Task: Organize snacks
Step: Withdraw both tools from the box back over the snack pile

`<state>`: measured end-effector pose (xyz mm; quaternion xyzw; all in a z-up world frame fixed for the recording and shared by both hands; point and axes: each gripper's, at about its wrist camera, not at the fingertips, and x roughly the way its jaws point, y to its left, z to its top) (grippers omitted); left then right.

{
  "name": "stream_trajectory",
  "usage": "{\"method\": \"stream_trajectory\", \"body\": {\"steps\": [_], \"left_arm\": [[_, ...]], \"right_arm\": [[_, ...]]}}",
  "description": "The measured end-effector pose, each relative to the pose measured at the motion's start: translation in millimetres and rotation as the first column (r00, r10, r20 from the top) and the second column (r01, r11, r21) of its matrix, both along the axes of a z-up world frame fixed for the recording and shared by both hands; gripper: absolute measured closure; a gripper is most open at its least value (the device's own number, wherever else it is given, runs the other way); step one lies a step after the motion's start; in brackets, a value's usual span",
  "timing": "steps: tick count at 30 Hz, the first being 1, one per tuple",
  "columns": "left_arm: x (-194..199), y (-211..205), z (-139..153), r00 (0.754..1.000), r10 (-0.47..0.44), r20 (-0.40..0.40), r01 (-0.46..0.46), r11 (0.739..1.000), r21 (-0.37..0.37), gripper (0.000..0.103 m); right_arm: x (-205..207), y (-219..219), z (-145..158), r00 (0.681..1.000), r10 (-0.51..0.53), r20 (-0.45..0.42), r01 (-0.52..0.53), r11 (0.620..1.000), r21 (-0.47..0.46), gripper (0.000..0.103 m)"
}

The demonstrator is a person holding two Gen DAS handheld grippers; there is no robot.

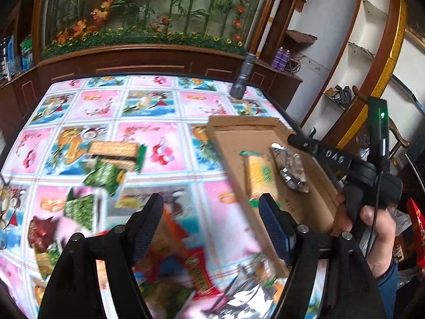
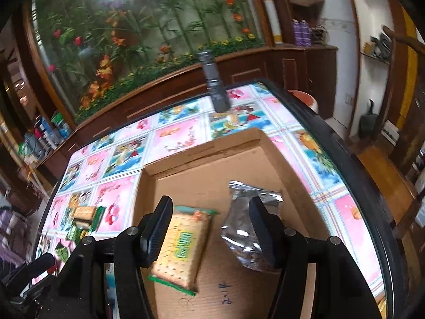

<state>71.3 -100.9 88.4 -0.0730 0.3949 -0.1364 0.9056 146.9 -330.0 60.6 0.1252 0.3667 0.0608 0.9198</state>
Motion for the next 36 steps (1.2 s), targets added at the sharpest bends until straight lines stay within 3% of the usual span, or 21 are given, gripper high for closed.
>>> {"method": "stream_trajectory", "body": {"steps": [13, 24, 36], "left_arm": [[-36.7, 83.7, -8.9, 0.992, 0.126, 0.002, -0.126, 0.991, 0.049, 0.030], [-50.8, 159.4, -31.6, 0.963, 0.258, -0.076, -0.258, 0.966, 0.006, 0.030], [-56.1, 170.5, -36.3, 0.963, 0.257, -0.086, -0.256, 0.966, 0.018, 0.030]], "right_arm": [[-11.7, 41.5, 0.1, 0.993, 0.113, 0.035, -0.111, 0.991, -0.072, 0.039], [-19.3, 68.4, -3.2, 0.981, 0.185, 0.062, -0.177, 0.977, -0.119, 0.039], [-19.4, 75.2, -10.4, 0.977, 0.205, 0.056, -0.197, 0.973, -0.123, 0.039]]}}
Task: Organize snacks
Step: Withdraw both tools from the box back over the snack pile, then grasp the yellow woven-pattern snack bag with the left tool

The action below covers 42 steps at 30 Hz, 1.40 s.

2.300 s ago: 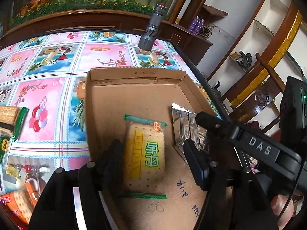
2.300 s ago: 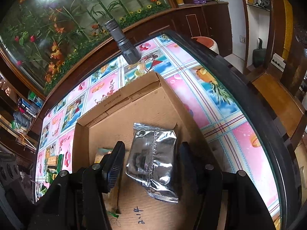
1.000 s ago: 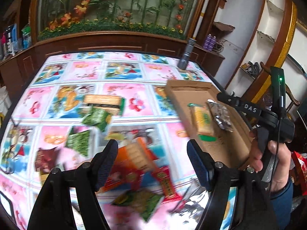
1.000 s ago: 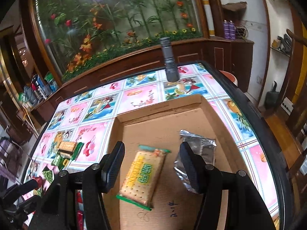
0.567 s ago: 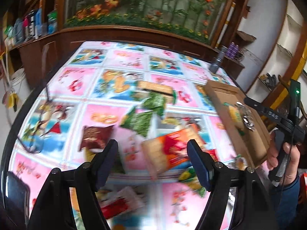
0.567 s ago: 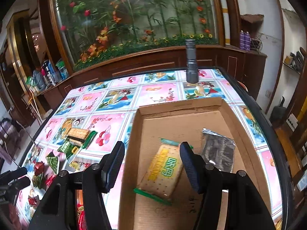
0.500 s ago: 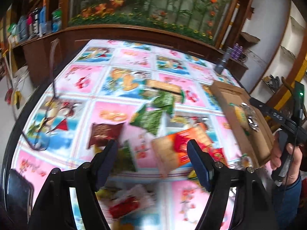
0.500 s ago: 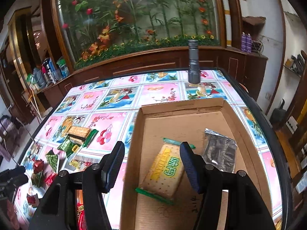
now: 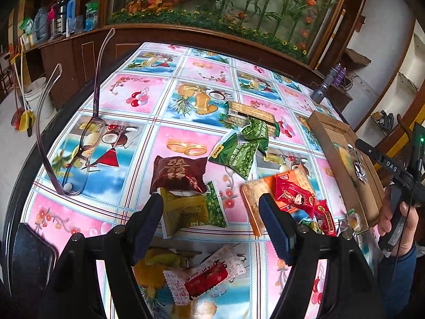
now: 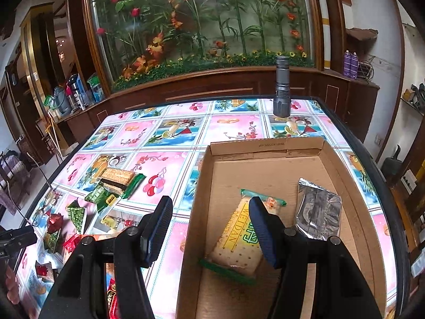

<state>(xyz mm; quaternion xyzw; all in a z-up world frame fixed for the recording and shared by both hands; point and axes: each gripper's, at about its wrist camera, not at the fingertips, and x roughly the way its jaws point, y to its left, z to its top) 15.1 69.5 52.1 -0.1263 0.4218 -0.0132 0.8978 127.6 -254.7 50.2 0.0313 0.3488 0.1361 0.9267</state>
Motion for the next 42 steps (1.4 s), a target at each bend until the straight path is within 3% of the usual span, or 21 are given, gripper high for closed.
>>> {"method": "stream_trajectory", "body": {"steps": [18, 23, 27, 30, 32, 33, 35, 38, 42], "left_arm": [[2.1, -11.1, -8.5, 0.998, -0.038, -0.055, 0.038, 0.999, 0.014, 0.028], [0.0, -13.6, -12.3, 0.996, -0.050, -0.072, 0.053, 0.998, 0.030, 0.028], [0.5, -19.9, -16.2, 0.994, -0.072, -0.083, 0.077, 0.996, 0.053, 0.028], [5.9, -18.0, -15.6, 0.997, -0.008, -0.074, 0.016, 0.994, 0.108, 0.028], [11.9, -13.2, -18.2, 0.996, 0.000, -0.085, 0.008, 0.995, 0.097, 0.028], [15.3, -11.0, -20.5, 0.995, 0.010, -0.094, 0.000, 0.994, 0.106, 0.029], [20.4, -7.6, -25.6, 0.994, 0.022, -0.109, -0.008, 0.991, 0.130, 0.042], [25.5, -3.3, -35.4, 0.990, 0.020, -0.141, -0.006, 0.995, 0.099, 0.040], [31.0, -9.2, -40.1, 0.990, 0.009, -0.139, 0.009, 0.992, 0.128, 0.043]], "right_arm": [[-0.2, -9.0, 1.4, 1.000, -0.007, -0.008, 0.008, 0.999, 0.036, 0.039], [-0.1, -13.2, 3.4, 1.000, 0.017, -0.025, -0.014, 0.994, 0.111, 0.039], [-1.5, -10.5, 4.0, 1.000, 0.021, -0.020, -0.018, 0.994, 0.110, 0.039], [-2.2, -11.6, 5.3, 0.999, 0.026, -0.022, -0.023, 0.992, 0.127, 0.039], [-2.9, -11.2, 6.1, 0.999, 0.034, -0.018, -0.032, 0.990, 0.135, 0.039], [-3.5, -10.6, 6.4, 0.999, 0.040, -0.016, -0.037, 0.990, 0.136, 0.039], [-4.7, -7.8, 7.2, 0.999, 0.048, -0.012, -0.046, 0.989, 0.138, 0.039], [-5.9, -4.1, 7.5, 0.998, 0.061, -0.010, -0.059, 0.990, 0.130, 0.039], [-6.9, -1.8, 7.9, 0.997, 0.072, -0.005, -0.071, 0.990, 0.125, 0.039]]}}
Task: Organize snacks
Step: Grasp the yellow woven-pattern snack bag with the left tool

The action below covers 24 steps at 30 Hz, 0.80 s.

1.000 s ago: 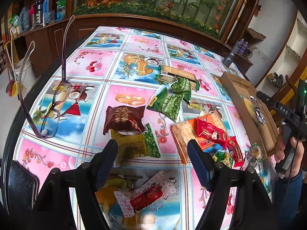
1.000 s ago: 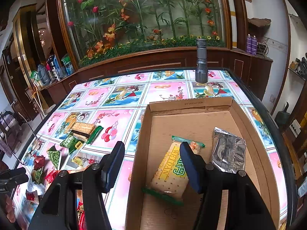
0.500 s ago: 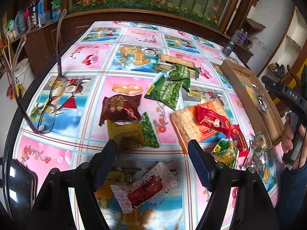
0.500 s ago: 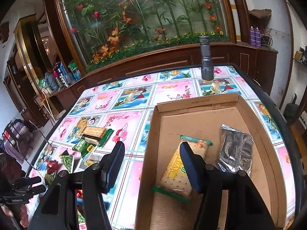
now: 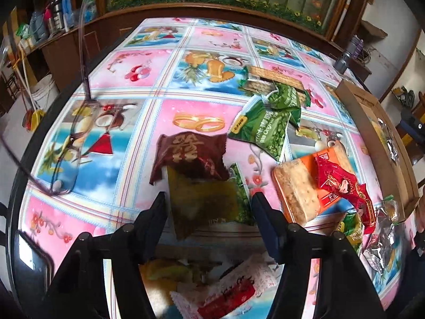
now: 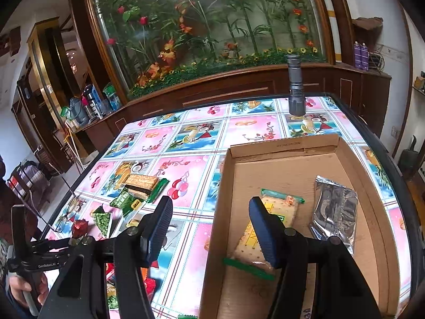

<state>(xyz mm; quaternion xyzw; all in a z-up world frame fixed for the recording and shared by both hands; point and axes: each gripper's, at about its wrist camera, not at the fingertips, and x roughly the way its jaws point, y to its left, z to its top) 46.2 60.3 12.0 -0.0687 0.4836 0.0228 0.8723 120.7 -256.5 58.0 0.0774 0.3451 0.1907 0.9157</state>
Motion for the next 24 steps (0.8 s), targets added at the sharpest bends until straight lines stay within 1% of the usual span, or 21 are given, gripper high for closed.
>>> {"method": "stream_trajectory", "body": {"steps": [1, 3, 4, 5, 6, 9, 12, 13, 14, 15, 16, 18, 19, 22, 23, 24], "left_arm": [[0.2, -4.4, -1.0, 1.000, 0.000, 0.001, 0.000, 0.999, 0.033, 0.046], [-2.3, -13.1, -2.5, 1.000, -0.019, 0.010, 0.018, 0.996, 0.087, 0.056], [-5.0, -15.6, -1.8, 0.999, -0.030, 0.022, 0.028, 0.996, 0.085, 0.070], [-6.3, -16.4, -1.2, 0.999, -0.035, 0.026, 0.033, 0.996, 0.080, 0.079], [-6.7, -16.8, -0.8, 0.999, -0.039, 0.027, 0.037, 0.996, 0.080, 0.081], [-6.1, -12.7, -0.3, 0.999, -0.032, 0.042, 0.030, 0.998, 0.055, 0.082], [-5.9, -9.7, 0.4, 0.998, -0.024, 0.058, 0.022, 0.999, 0.024, 0.083], [-5.6, -8.9, 0.6, 0.998, -0.021, 0.062, 0.020, 1.000, 0.011, 0.083], [-5.2, -8.2, 0.8, 0.998, -0.021, 0.066, 0.021, 1.000, 0.001, 0.083], [-5.3, -7.5, 1.8, 0.997, -0.023, 0.074, 0.024, 1.000, -0.010, 0.083], [-5.9, -6.7, 3.5, 0.996, -0.023, 0.087, 0.025, 0.999, -0.021, 0.083], [-7.6, -5.0, 8.0, 0.993, -0.024, 0.115, 0.028, 0.999, -0.036, 0.083], [-8.1, -5.1, 9.8, 0.992, -0.023, 0.126, 0.028, 0.999, -0.040, 0.083], [-9.5, -4.3, 15.5, 0.987, -0.018, 0.157, 0.027, 0.998, -0.057, 0.083], [-10.4, -4.1, 16.8, 0.986, -0.016, 0.165, 0.027, 0.998, -0.063, 0.083], [-11.3, -5.1, 18.4, 0.984, -0.015, 0.175, 0.027, 0.997, -0.066, 0.083]], "right_arm": [[-0.6, 0.6, -0.1, 1.000, 0.005, 0.000, -0.005, 1.000, 0.000, 0.039], [-2.3, 3.5, 0.5, 1.000, 0.018, 0.007, -0.018, 1.000, -0.003, 0.039], [-3.2, 5.4, 0.7, 1.000, 0.025, 0.009, -0.025, 1.000, -0.004, 0.039], [-4.5, 7.9, 0.9, 0.999, 0.039, 0.011, -0.039, 0.999, -0.004, 0.039], [-5.8, 10.1, 1.2, 0.999, 0.053, 0.012, -0.053, 0.999, -0.002, 0.039], [-12.3, 23.0, 1.5, 0.992, 0.127, 0.013, -0.127, 0.992, 0.001, 0.039], [-23.2, 43.6, -1.1, 0.971, 0.238, -0.005, -0.238, 0.971, 0.008, 0.039], [-26.4, 51.5, -2.5, 0.957, 0.289, -0.017, -0.288, 0.957, 0.017, 0.039], [-31.3, 61.3, -4.5, 0.937, 0.348, -0.032, -0.347, 0.937, 0.027, 0.039], [-33.9, 66.6, -6.5, 0.925, 0.378, -0.042, -0.377, 0.926, 0.031, 0.039], [-37.7, 74.0, -9.1, 0.904, 0.422, -0.062, -0.420, 0.907, 0.037, 0.039], [-46.0, 90.5, -17.3, 0.850, 0.514, -0.112, -0.513, 0.857, 0.040, 0.039], [-51.0, 100.0, -22.0, 0.831, 0.540, -0.133, -0.542, 0.840, 0.018, 0.039], [-60.9, 118.5, -34.9, 0.799, 0.574, -0.181, -0.589, 0.807, -0.043, 0.039], [-64.7, 125.6, -40.1, 0.792, 0.578, -0.197, -0.600, 0.797, -0.074, 0.039], [-65.8, 128.4, -43.8, 0.792, 0.575, -0.206, -0.600, 0.795, -0.087, 0.039]]}}
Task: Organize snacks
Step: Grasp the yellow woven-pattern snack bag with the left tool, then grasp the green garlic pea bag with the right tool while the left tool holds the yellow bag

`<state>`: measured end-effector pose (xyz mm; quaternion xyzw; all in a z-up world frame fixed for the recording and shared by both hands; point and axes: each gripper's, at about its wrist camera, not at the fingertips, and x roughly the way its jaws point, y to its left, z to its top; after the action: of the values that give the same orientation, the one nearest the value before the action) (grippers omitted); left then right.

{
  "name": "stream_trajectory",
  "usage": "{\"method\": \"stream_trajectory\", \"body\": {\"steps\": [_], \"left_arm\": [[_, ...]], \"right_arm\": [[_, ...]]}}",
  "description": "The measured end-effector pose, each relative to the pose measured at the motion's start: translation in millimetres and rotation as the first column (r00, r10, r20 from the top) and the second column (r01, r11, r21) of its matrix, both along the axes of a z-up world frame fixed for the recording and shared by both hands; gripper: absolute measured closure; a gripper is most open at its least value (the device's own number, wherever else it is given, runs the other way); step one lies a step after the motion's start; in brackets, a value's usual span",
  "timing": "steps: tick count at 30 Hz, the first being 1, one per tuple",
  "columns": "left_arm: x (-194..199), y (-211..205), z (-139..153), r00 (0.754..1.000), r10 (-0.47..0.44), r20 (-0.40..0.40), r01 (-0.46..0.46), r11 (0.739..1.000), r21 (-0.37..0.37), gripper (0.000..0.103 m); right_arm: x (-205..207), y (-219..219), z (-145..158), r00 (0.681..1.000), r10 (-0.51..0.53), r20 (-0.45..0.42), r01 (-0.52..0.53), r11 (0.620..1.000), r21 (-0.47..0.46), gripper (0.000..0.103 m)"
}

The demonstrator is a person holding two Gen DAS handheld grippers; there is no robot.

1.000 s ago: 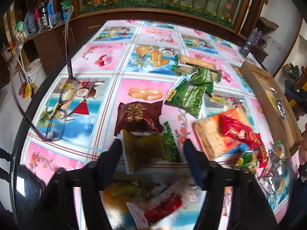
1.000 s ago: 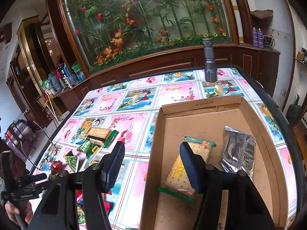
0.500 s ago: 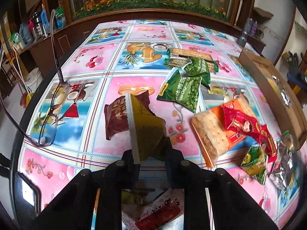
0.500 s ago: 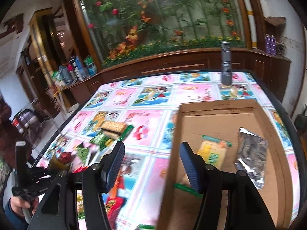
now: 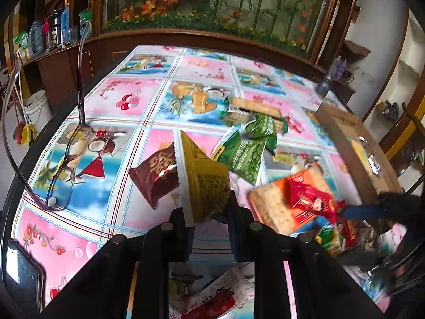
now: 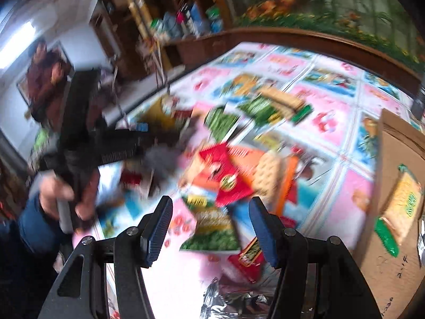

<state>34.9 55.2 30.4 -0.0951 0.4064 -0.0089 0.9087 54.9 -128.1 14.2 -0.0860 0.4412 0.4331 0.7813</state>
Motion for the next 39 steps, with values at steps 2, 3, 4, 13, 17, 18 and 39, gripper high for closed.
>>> {"method": "stream_trajectory", "body": {"steps": [2, 3, 4, 13, 17, 18, 39], "left_arm": [[-1.0, -3.0, 2.2, 1.000, 0.008, 0.014, -0.008, 1.000, 0.013, 0.083], [-2.0, -6.8, 4.0, 1.000, 0.008, 0.025, -0.009, 1.000, 0.029, 0.083], [-3.2, -9.6, 5.2, 0.999, 0.007, 0.035, -0.009, 0.999, 0.042, 0.083], [-15.3, -31.4, 21.3, 0.986, 0.030, 0.162, -0.059, 0.983, 0.176, 0.083], [-18.8, -36.5, 23.7, 0.980, 0.033, 0.196, -0.080, 0.968, 0.238, 0.083], [-19.2, -37.1, 24.0, 0.979, 0.033, 0.201, -0.083, 0.966, 0.245, 0.083], [-22.8, -38.3, 24.2, 0.970, 0.062, 0.235, -0.138, 0.936, 0.325, 0.082]], "right_arm": [[-1.3, 6.8, -8.4, 1.000, -0.005, -0.005, 0.005, 0.999, -0.035, 0.039], [-2.4, 9.1, -12.3, 1.000, -0.019, 0.017, 0.020, 0.998, -0.064, 0.041], [-3.9, 11.8, -15.2, 0.998, -0.034, 0.047, 0.038, 0.995, -0.094, 0.049], [-7.4, 9.1, -8.6, 0.996, -0.036, 0.076, 0.038, 0.999, -0.029, 0.068], [1.4, -9.1, 8.6, 0.992, -0.103, 0.069, 0.096, 0.991, 0.097, 0.068], [3.9, -10.5, 11.3, 0.990, -0.119, 0.071, 0.111, 0.987, 0.112, 0.068], [20.6, -38.4, 23.0, 0.959, -0.276, 0.072, 0.255, 0.943, 0.215, 0.068]]}}
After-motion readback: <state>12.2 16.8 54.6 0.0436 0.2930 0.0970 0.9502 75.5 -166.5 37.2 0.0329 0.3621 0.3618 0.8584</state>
